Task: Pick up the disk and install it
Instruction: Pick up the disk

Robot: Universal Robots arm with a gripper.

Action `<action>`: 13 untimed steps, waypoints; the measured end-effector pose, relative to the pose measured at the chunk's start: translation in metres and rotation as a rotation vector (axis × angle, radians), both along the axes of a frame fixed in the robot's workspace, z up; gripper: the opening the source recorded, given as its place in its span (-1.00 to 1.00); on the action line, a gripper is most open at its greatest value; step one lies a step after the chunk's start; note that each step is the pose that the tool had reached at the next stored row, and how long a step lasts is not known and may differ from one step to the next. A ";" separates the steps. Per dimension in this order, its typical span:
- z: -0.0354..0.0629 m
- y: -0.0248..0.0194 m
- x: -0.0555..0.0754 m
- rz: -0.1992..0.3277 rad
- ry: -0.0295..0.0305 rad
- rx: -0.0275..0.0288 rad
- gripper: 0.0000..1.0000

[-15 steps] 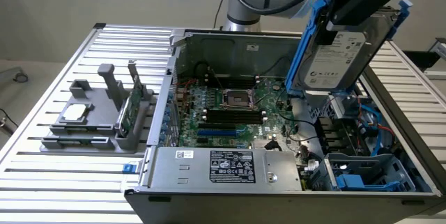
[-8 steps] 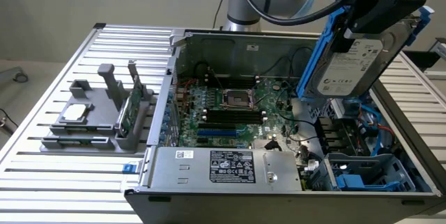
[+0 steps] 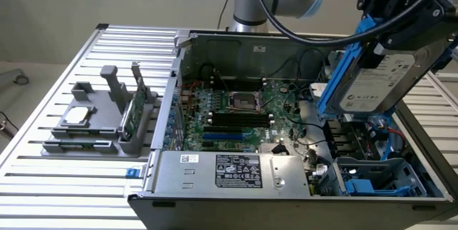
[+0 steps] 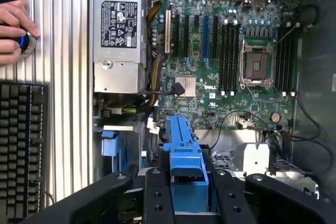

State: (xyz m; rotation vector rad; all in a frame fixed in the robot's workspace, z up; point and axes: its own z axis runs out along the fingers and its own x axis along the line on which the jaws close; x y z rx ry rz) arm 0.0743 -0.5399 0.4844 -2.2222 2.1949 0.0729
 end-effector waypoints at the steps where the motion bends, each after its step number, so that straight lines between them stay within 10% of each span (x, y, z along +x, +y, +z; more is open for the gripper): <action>1: 0.0000 -0.0034 0.002 0.000 0.0000 0.0000 -0.35; 13: 0.0033 -0.0350 0.031 0.000 0.0000 0.0001 -0.35</action>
